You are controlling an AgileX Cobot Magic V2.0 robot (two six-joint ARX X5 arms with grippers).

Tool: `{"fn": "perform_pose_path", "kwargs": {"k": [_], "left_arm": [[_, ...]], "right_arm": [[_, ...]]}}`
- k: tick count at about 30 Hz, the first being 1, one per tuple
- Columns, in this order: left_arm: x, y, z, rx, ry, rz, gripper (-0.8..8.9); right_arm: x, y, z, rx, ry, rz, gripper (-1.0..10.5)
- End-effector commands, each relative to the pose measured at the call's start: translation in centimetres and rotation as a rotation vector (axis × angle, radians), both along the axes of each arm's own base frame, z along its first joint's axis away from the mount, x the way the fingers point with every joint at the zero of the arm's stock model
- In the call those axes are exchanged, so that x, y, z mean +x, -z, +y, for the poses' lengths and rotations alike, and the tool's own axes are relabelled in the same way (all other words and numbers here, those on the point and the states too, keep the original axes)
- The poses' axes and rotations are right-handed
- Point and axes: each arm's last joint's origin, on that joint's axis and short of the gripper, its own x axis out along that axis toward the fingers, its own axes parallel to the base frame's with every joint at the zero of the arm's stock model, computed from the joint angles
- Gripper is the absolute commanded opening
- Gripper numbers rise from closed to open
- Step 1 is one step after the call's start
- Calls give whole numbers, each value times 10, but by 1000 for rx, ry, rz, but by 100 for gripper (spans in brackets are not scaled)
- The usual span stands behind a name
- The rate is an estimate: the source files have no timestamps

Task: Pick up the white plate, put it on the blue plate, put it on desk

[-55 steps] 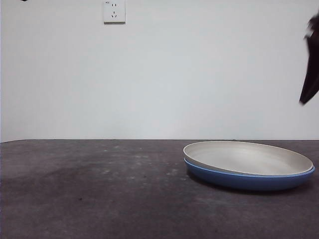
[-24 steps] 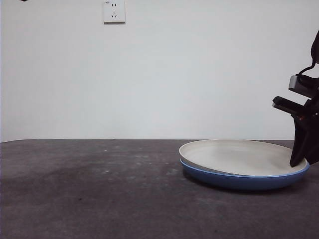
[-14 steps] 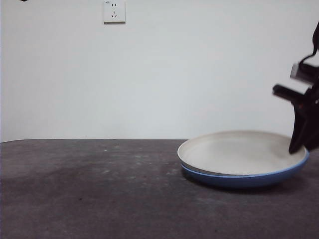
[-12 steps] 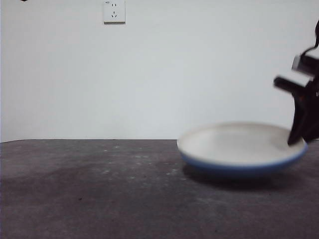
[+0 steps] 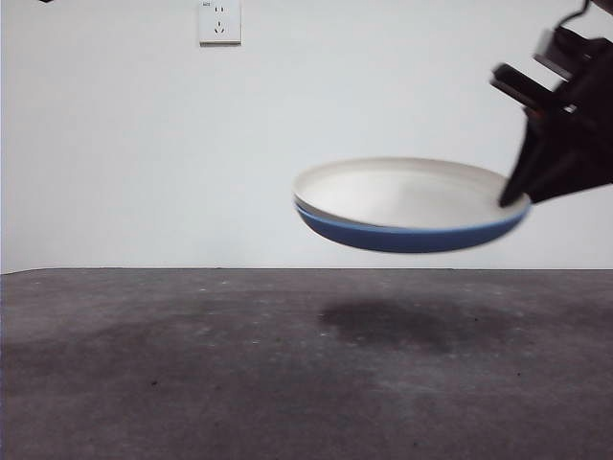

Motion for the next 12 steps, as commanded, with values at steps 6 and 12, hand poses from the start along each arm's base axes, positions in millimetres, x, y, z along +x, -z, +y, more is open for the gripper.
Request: {"fn": "perform_pose_path", "kwargs": {"k": [6,12], "left_arm": [[1,-2,-1,-6,11,-13,343],[1,-2,-1,-5,11,-12,343]], "right_arm": [[11,-6,38,-7,-51,-9,10],[24,16,64,-5,-83,38,10]]}}
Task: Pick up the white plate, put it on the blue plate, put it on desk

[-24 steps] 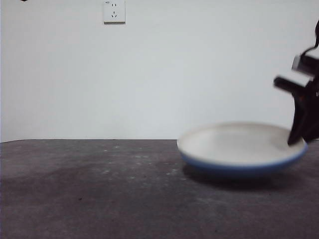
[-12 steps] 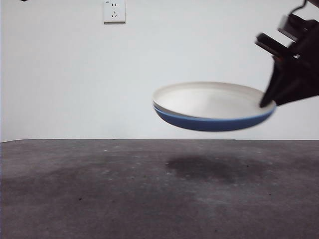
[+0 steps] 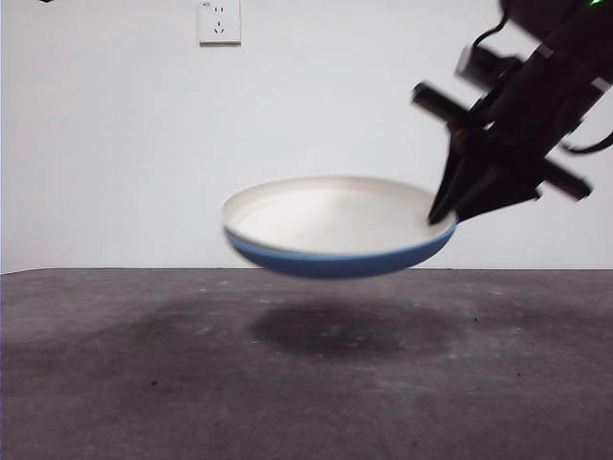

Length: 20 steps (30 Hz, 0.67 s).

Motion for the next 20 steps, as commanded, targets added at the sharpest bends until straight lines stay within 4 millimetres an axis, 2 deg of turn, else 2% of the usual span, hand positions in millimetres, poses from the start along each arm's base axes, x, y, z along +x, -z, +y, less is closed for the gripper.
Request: {"fn": "perform_pose_path", "kwargs": {"k": [1,7,13,20], "left_arm": [[1,-2,-1,-5,11,-11,343],[1,-2,-1,-5,11,-12,343],[1,-2,-1,-5,11,-11,343],[1,-2,-1,-5,11,-11,343]], "right_arm": [[11,6,12,35,7,8,10],[24,35,25,35,7,65,10],[31,58,29,27,15,120,10],[31,63,29,20,14,137,19]]}}
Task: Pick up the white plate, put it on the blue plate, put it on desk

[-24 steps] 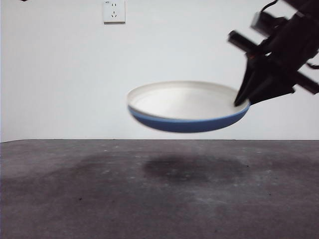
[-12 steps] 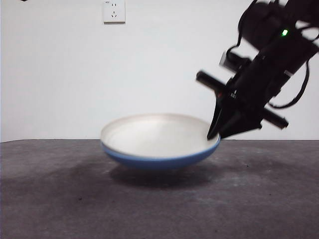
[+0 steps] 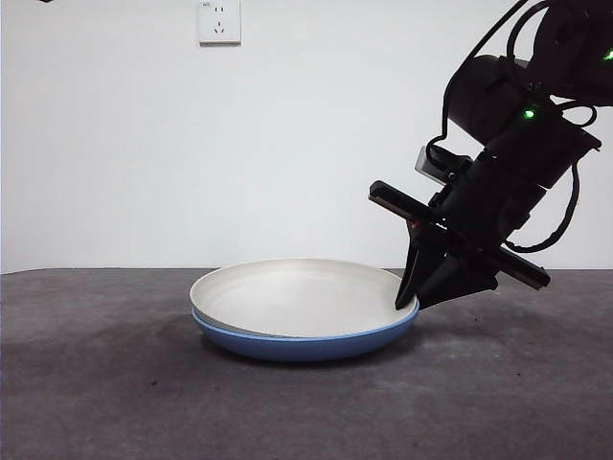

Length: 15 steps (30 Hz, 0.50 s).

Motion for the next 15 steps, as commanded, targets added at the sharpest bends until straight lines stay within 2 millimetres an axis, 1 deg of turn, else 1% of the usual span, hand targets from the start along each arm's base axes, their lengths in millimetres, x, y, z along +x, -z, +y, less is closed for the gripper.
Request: {"fn": "perform_pose_path", "kwargs": {"k": [1,5,6,8,12,15], "left_arm": [[1,-2,-1,-5,11,-12,343],[1,-2,-1,-5,11,-12,343],[1,-2,-1,-5,11,-12,343],[1,-2,-1,-5,11,-12,343],[1,-2,-1,-5,11,-12,343],[1,-2,-1,-5,11,-12,343]], "right_arm": [[5,-1,4,13,-2,-7,34],[3,1,4,5,-2,13,232],[3,1,4,4,-2,16,257],[3,1,4,1,0,15,279],[3,-3,4,6,-1,0,279],[0,-15,3,15,-4,-30,279]]}}
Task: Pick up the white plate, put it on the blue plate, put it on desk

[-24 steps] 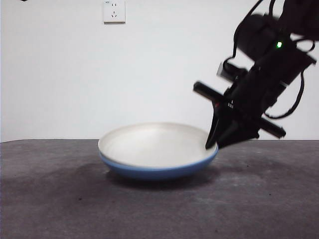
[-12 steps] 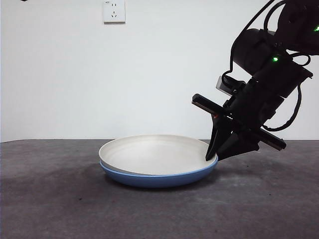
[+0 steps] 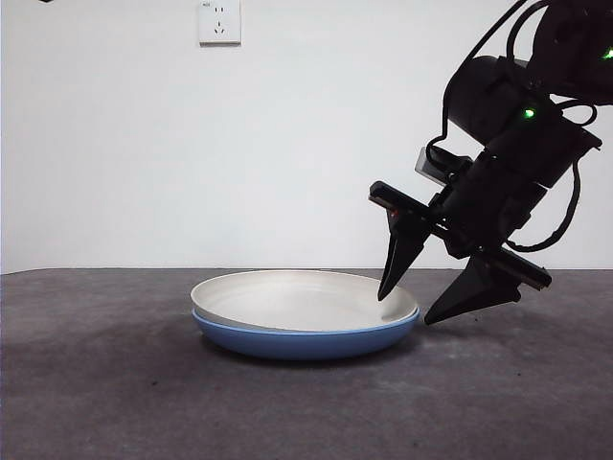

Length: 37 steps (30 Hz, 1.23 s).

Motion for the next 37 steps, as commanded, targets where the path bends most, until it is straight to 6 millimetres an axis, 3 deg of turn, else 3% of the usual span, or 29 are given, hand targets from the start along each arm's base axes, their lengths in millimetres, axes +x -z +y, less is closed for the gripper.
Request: {"fn": "perform_pose_path", "kwargs": {"k": [1,9,14,18,28,37], "left_arm": [[1,-2,-1,-5,11,-12,343],[1,-2,-1,-5,11,-13,343],[1,-2,-1,-4,13,-14,343],[1,-2,-1,-4,13,-16,343],[1,-2,-1,-4,13,-14,343],[1,-2,-1,-4,12,-13,343]], "right_arm": [[0,-18,2,21,-7,-53,279],[-32,-81,-11,30,-60,-204,279],[-68,-122,-23,29,-142,-304,279],[-102,-142,-34,24,-226,-325,279],[-173,-149,-58,-77,-373,-174,278],[-190,-153,-65,-82,-402,-195,278]]}}
